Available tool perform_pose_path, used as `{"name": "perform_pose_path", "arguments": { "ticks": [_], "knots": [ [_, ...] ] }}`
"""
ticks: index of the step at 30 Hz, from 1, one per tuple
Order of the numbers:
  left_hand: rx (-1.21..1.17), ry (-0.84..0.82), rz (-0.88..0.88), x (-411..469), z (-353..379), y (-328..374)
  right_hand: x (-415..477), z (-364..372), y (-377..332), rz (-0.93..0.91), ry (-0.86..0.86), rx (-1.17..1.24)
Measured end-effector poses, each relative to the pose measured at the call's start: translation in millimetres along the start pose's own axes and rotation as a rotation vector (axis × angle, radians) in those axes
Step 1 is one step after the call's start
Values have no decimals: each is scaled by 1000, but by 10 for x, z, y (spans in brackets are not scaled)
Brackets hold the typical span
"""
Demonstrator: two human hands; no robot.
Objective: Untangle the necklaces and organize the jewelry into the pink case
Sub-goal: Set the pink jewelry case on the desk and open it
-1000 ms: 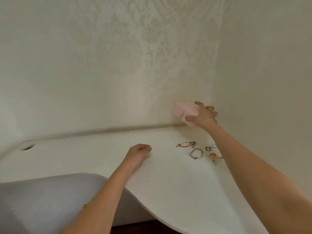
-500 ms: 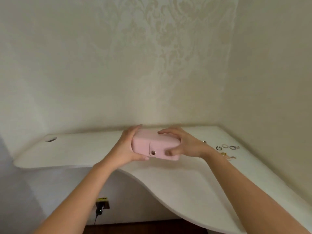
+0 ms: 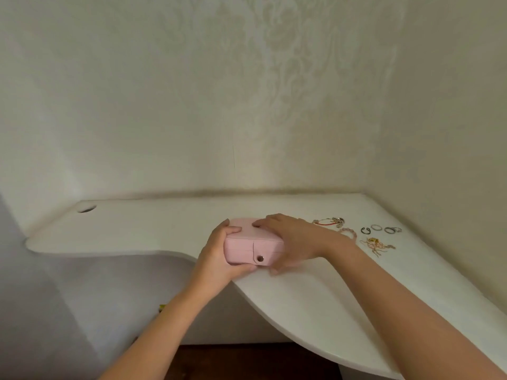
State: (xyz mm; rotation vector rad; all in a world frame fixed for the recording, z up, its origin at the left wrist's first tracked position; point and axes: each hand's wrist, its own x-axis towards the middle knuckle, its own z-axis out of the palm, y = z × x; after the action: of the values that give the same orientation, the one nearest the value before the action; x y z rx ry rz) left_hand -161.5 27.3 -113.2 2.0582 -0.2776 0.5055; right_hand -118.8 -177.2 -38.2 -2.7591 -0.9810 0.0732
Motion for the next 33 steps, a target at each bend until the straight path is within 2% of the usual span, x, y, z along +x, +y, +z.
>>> {"name": "perform_pose_path", "arguments": {
  "ticks": [2, 5, 15, 18, 21, 23, 25, 27, 30, 33],
  "knots": [
    [19, 12, 10, -20, 18, -8, 45, 130, -61, -57, 85, -176],
    [47, 38, 24, -23, 25, -28, 57, 244, -67, -128, 156, -261],
    [81, 15, 23, -2, 7, -9, -31, 269, 7, -226, 224, -292],
    [72, 7, 22, 9, 0, -4, -40, 230, 36, -230, 183, -191],
    [67, -1, 20, 17, -3, -26, -35, 228, 67, -248, 150, -222],
    [67, -16, 19, 33, -22, -44, 0, 258, 60, -299, 244, -275],
    [62, -31, 18, 49, -41, -58, 60, 321, 33, -403, 453, -314],
    [53, -41, 21, 59, -56, -64, 105, 391, 10, -449, 580, -324],
    [27, -69, 17, 76, -99, -57, 114, 391, -29, -429, 688, -292],
    [91, -105, 23, 134, -183, 1, 149, 347, -20, -327, 781, -213]
  ]
}}
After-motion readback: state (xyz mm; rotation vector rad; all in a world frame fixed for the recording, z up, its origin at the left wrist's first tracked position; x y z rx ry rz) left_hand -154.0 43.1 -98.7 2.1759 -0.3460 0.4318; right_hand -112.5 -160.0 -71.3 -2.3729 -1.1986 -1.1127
